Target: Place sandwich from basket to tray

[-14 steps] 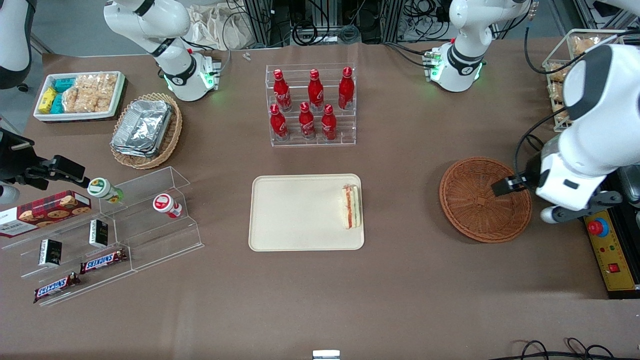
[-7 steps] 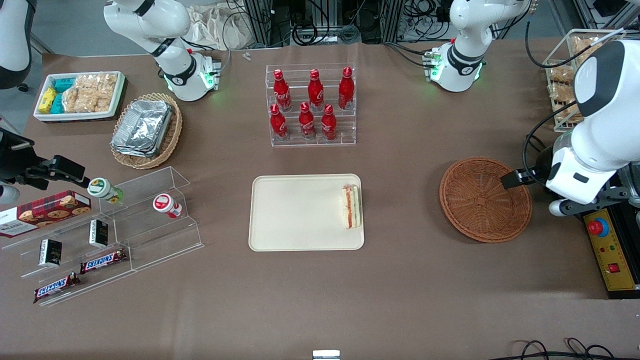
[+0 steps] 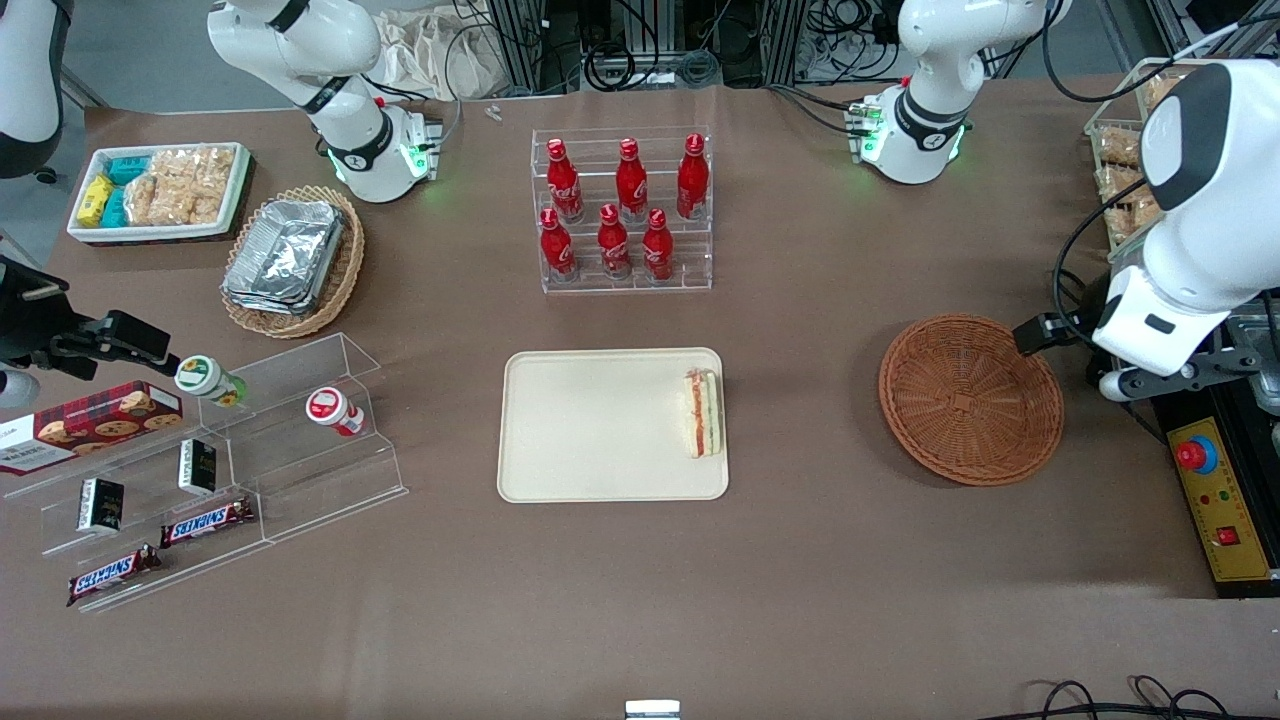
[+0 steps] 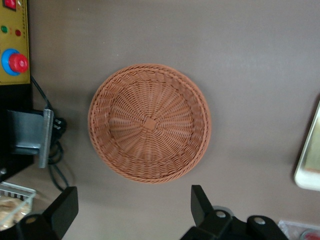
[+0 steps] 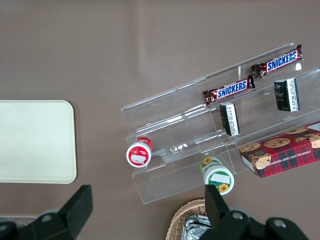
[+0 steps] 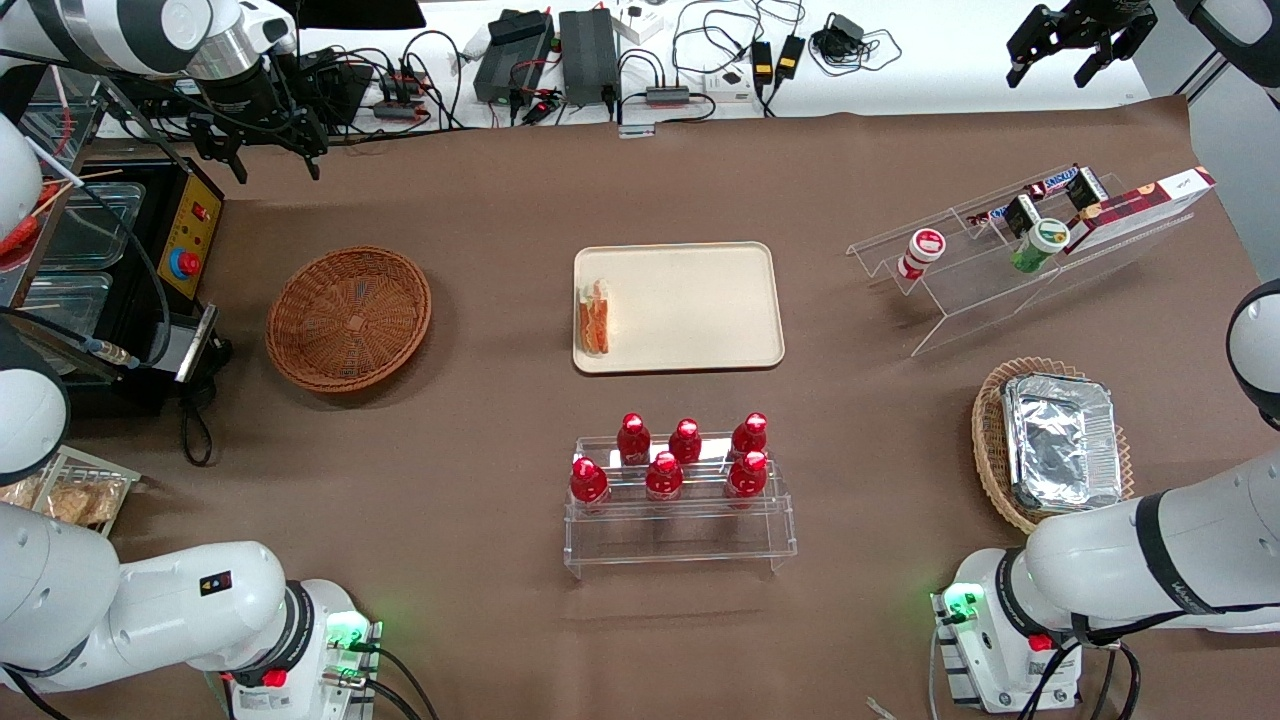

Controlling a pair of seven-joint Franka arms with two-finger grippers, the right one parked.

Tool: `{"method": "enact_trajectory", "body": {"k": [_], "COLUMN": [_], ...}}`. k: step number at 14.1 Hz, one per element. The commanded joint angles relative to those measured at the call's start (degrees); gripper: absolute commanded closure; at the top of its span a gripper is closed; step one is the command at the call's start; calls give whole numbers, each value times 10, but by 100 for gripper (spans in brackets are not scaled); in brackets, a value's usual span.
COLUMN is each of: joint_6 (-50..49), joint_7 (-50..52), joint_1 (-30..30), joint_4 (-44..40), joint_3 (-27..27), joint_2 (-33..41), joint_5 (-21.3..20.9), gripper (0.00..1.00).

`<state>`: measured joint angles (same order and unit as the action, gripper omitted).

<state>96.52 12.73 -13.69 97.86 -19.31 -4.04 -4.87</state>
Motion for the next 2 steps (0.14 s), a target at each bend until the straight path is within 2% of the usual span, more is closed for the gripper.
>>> {"method": "enact_trajectory", "body": {"k": [1, 2], "joint_6": [-20, -20], "joint_7": [-71, -66], "joint_1": [-5, -5], "joint_4": [-21, -23], "joint_3": [7, 6], "joint_2": [0, -4], "joint_5": [9, 10], "gripper": [0, 0]}}
